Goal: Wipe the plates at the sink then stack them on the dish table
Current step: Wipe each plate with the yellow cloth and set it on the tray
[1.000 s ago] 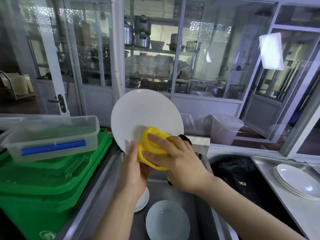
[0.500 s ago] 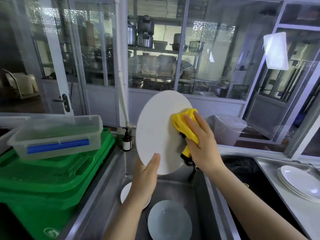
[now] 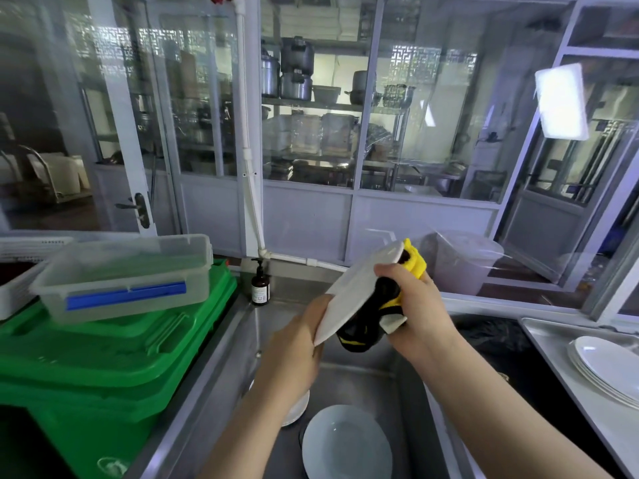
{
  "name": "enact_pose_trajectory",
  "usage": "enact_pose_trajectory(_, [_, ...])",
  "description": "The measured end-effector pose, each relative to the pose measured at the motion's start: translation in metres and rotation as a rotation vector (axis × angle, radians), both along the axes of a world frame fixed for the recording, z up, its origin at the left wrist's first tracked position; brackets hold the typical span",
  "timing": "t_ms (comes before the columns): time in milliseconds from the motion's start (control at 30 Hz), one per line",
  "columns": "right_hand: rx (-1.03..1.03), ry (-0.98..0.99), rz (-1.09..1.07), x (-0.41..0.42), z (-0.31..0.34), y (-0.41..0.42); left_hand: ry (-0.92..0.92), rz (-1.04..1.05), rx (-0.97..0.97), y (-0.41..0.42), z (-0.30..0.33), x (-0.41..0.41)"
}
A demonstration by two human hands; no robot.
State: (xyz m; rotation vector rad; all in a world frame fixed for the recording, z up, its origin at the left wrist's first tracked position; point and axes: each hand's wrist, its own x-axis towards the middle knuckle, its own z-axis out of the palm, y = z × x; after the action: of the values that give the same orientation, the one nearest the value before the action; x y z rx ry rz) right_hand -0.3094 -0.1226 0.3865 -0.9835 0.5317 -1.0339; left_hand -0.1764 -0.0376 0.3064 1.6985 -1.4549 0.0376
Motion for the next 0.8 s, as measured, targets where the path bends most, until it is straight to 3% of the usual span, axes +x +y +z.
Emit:
enact_pose_trajectory(100, [0.065,-0.027,-0.007,0.0,-0.012,-0.005,-0.125,0.059,0.072,-0.001,-0.004,0.015])
enact_pose_trajectory(200, [0.086,-0.063,-0.008,-0.002,-0.026,-0.009,0.053,-0.098,0.061,-0.001,-0.012,0.026])
enact_pose_trajectory(267, [0.104,-0.084,0.002,-0.005,-0.03,-0.011,0.523,-0.168,-0.023,0.003,-0.014,0.03])
enact_pose_trajectory(333, [0.125,-0.079,0.029,-0.008,-0.031,-0.013,1.256,-0.258,-0.149,0.008,-0.016,0.034])
enact_pose_trajectory(367, [0.128,-0.057,0.047,-0.009,-0.031,-0.013,1.538,-0.337,-0.172,0.01,-0.016,0.035])
enact_pose_trajectory(433, [0.117,-0.005,0.093,-0.009,-0.033,-0.013,1.822,-0.443,-0.167,0.013,-0.013,0.038])
enact_pose_trajectory(567, [0.092,-0.032,0.147,-0.011,-0.035,-0.013,1.889,-0.415,-0.204,0.011,-0.013,0.038])
enact_pose_trajectory(667, [-0.059,0.032,-0.014,-0.013,-0.039,-0.018,1.797,-0.413,-0.235,0.013,-0.011,0.037])
enact_pose_trajectory(733, [-0.354,0.215,-0.23,-0.016,-0.04,-0.02,1.712,-0.448,-0.305,0.014,-0.008,0.037])
enact_pose_trajectory(800, [-0.812,0.481,-0.365,-0.017,-0.042,-0.02,1.621,-0.496,-0.368,0.013,-0.004,0.033])
